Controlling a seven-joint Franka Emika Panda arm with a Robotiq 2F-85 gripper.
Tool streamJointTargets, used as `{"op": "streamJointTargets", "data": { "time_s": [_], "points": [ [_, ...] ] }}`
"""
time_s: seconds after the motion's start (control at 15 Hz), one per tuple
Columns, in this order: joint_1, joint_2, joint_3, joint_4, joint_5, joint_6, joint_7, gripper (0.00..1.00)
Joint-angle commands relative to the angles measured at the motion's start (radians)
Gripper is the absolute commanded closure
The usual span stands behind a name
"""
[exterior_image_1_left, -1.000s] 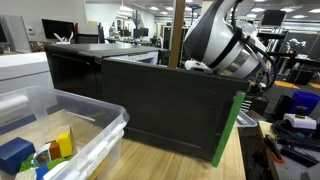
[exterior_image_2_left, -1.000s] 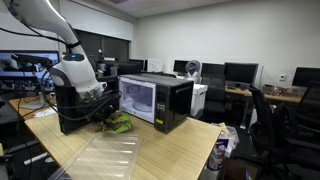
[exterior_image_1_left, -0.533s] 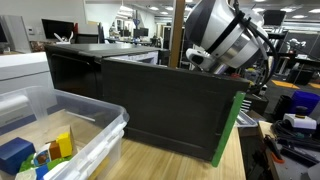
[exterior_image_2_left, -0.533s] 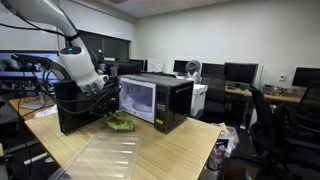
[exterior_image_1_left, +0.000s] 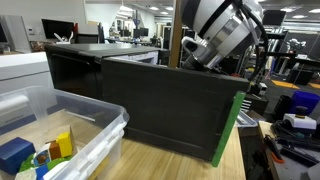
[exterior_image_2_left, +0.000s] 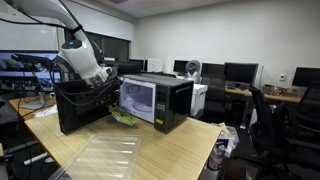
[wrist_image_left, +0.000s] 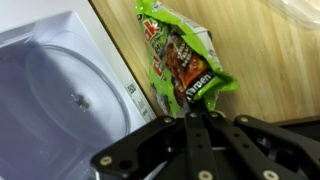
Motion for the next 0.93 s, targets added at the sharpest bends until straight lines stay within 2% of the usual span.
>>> {"op": "streamJointTargets", "data": {
  "time_s": [0.0, 0.33, 0.87],
  "points": [
    [0.011, -0.034, 0.008, 0.025, 0.046, 0.028, 0.000, 1.00],
    [0.014, -0.094, 0.007, 0.078, 0.073, 0.030, 0.001, 1.00],
    [0.017, -0.128, 0.022, 0.117, 0.055, 0.038, 0.001, 1.00]
  ]
}}
